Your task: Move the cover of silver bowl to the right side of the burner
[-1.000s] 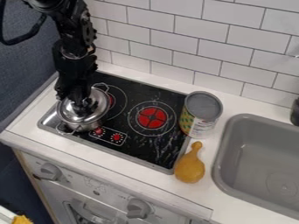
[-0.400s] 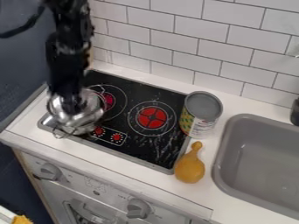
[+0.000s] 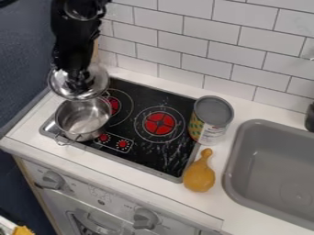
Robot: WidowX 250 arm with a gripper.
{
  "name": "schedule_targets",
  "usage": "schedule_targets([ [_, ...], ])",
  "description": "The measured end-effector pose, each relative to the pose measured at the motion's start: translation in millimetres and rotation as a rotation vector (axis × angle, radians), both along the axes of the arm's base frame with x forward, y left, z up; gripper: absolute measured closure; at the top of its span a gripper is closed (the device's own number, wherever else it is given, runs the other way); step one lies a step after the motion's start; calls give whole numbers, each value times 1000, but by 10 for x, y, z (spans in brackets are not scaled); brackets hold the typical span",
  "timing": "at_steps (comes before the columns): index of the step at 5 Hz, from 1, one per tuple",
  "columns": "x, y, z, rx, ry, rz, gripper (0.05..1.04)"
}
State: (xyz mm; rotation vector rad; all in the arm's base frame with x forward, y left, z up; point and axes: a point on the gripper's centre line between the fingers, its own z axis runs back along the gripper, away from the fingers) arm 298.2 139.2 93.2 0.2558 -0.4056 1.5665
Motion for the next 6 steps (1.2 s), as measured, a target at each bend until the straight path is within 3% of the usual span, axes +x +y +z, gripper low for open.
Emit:
schedule_targets([
  [2,-175,-624,-140,-34,13,-118,807],
  [3,-166,-937,-310,-90,-5,-221,807],
  [4,-173,-1063,-595,-137,26,-265,807],
  [6,-188,-1118,-960,-168,70,-284,807],
])
